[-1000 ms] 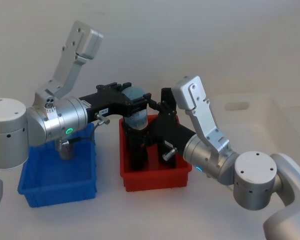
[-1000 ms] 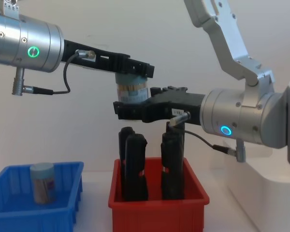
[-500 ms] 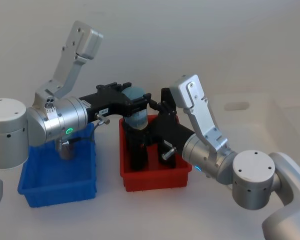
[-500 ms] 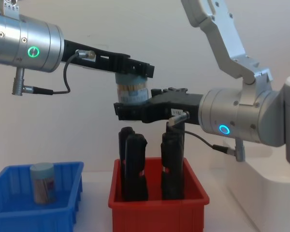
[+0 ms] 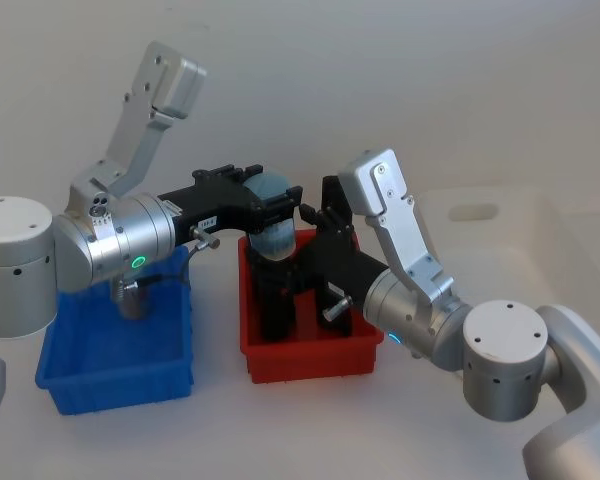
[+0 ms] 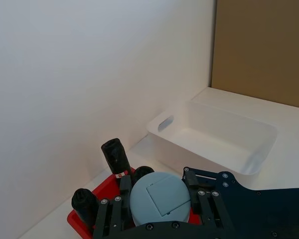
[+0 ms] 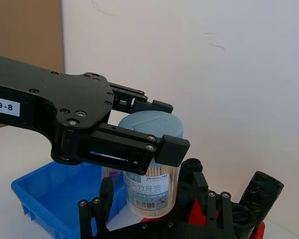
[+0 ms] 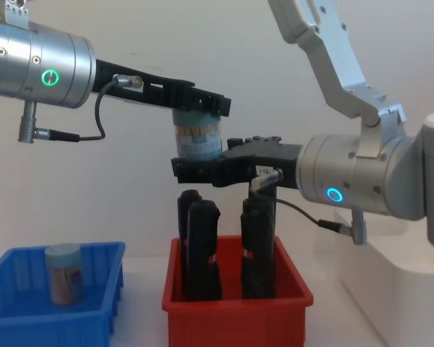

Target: Pick the cotton swabs from the blue box and place them into the white box.

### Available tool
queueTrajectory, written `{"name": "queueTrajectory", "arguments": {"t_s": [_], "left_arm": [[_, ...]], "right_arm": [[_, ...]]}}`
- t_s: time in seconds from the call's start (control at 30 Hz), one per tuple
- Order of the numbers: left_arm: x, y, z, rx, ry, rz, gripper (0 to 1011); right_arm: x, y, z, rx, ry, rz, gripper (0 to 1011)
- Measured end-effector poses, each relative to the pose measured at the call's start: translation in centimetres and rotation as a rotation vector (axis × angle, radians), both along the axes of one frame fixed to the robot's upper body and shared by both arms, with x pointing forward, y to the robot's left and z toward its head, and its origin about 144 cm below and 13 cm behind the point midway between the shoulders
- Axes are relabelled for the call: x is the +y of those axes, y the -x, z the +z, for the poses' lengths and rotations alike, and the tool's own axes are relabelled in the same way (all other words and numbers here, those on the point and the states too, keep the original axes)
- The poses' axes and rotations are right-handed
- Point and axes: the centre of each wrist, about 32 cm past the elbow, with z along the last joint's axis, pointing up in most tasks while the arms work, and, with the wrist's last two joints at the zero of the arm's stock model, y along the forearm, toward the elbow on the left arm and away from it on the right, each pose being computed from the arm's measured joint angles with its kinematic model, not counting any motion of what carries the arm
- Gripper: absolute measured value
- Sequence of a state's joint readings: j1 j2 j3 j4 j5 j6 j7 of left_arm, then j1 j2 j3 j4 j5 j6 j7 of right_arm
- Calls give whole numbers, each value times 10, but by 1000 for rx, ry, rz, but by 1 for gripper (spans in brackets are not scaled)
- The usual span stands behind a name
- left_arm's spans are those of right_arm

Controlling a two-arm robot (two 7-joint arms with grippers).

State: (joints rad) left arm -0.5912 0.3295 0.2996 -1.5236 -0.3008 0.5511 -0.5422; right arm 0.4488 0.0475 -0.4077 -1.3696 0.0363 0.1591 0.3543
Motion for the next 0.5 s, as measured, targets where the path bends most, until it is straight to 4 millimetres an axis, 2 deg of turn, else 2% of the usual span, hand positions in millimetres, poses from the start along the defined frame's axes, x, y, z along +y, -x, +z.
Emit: {"name": "queueTrajectory", "arguments": {"t_s": [0.37,0.5], "left_arm": [[0,0,0,0,0,0,658],[0,0,0,0,0,0,658]], "right_arm": [[2,2,1,11,-10,-12,1002],[3,3,1,15,-14,-13,965]]}}
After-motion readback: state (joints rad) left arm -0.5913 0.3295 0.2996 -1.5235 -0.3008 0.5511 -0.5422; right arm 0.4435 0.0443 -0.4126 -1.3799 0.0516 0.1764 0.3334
